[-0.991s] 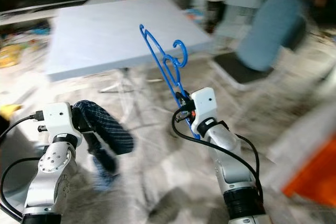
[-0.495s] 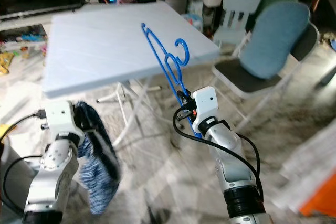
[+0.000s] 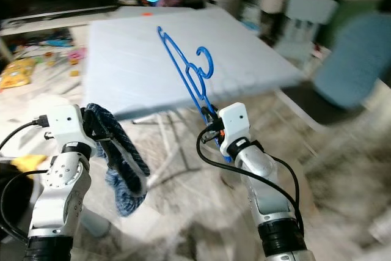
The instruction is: Hang hanger
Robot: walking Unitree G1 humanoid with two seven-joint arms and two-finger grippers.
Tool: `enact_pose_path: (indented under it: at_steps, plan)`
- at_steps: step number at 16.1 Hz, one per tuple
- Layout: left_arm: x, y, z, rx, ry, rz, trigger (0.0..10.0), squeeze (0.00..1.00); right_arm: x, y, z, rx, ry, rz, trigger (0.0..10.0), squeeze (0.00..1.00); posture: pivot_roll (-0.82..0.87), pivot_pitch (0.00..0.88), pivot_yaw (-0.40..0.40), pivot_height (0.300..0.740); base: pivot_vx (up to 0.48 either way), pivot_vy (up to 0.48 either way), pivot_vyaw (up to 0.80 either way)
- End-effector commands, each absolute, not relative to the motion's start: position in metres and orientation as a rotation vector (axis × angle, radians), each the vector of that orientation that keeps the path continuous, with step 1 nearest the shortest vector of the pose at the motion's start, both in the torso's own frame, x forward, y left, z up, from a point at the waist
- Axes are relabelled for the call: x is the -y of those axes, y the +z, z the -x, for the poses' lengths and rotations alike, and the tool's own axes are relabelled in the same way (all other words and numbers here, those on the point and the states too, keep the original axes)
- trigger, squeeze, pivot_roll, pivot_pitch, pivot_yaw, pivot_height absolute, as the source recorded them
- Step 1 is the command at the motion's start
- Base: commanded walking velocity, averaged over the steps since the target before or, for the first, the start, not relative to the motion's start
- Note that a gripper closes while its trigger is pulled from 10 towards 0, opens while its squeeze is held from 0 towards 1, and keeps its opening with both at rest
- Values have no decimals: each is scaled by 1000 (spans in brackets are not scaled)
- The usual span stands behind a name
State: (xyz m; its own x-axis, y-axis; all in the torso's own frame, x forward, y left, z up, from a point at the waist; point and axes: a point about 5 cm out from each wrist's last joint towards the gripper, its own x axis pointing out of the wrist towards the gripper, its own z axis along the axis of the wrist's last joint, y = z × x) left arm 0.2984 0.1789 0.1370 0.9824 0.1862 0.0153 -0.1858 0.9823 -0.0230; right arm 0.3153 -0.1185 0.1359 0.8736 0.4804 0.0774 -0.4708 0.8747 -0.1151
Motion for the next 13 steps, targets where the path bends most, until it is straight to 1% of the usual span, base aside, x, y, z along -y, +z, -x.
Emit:
enact_pose_path:
  at_steps: [1, 5, 7, 13]
  plan:
    - [-181, 139, -299, 23, 199, 30, 10000, 0, 110, 141, -316, 129, 517, 90, 10000, 0, -95, 0, 9, 740, 446, 0, 0]
    - [-177, 137, -299, 10, 184, 30, 10000, 0, 110, 140, -317, 107, 497, 59, 10000, 0, -97, 0, 11, 740, 458, 0, 0]
    - [-176, 139, -300, 20, 172, 15, 10000, 0, 109, 139, -318, 104, 494, 51, 10000, 0, -95, 0, 9, 740, 480, 0, -756]
    - [-171, 141, -300, 21, 166, 20, 10000, 0, 107, 142, -321, 118, 486, 72, 10000, 0, -95, 0, 8, 740, 480, 0, 0]
